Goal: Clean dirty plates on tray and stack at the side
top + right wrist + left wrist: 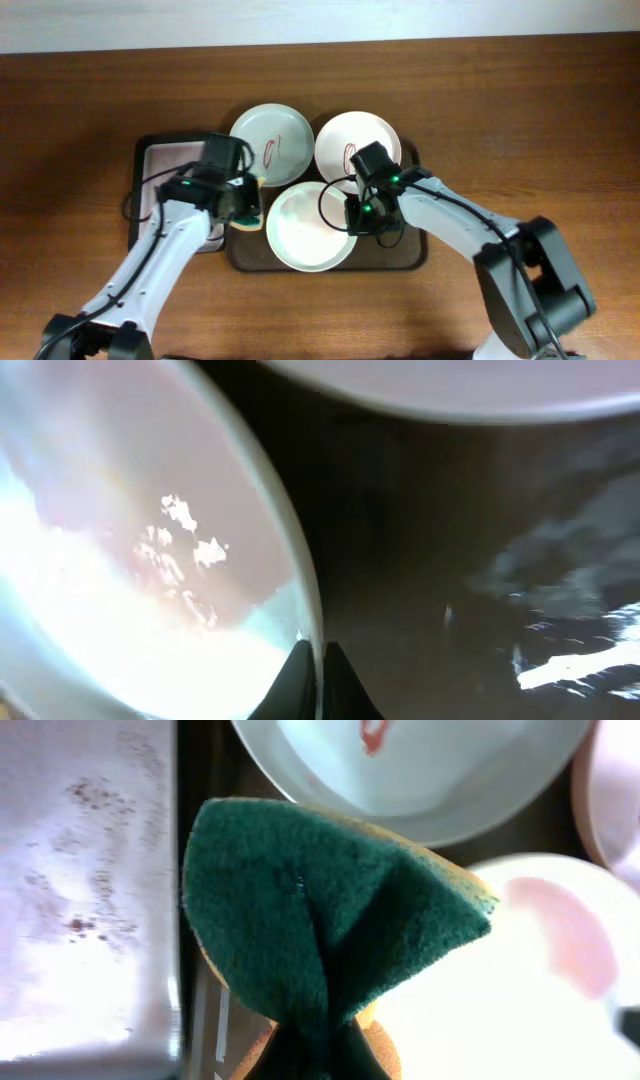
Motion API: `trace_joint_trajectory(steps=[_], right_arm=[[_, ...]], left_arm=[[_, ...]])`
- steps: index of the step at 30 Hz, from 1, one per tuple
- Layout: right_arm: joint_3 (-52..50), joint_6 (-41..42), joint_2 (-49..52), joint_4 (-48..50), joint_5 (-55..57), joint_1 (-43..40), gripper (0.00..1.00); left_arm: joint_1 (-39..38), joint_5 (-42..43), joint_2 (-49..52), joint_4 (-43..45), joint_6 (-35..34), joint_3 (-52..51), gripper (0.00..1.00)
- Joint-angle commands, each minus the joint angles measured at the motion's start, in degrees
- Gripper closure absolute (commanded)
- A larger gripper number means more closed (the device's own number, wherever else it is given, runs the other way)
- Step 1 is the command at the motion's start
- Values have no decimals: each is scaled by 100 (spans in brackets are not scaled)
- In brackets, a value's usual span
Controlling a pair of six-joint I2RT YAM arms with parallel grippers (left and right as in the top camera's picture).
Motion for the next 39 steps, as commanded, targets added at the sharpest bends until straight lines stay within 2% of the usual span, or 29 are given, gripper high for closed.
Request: trace_joint_trajectory(steps=[1,5,14,21,25,28,35,39], right_arm=[[273,-629,-704,-284,721,28,96],[352,-861,-1163,-520,1438,28,96],[361,-960,-1676,-787,3281,125,96],[505,-1266,-1803,-758,5217,1023,96],[505,-1292,-1803,-739,6677,1650,96],[505,-1598,-1803,-555,7410,2068,96],[505,-1714,-1803,-328,8275,2546,96],[505,-1714,-1803,-328,8279,2546,96]], left_arm=[[619,409,-87,-35,776,59,100],[1222,717,-52,2,1174,57,100],[2031,741,560,258,1237,55,100],[2055,726,1174,492,1362,52,100],[2044,726,1360,553,1532,52,100],[2050,723,1399,601,1532,52,100],[2055,728,1399,616,1530,52,100],[2048,726,1399,621,1530,52,100]])
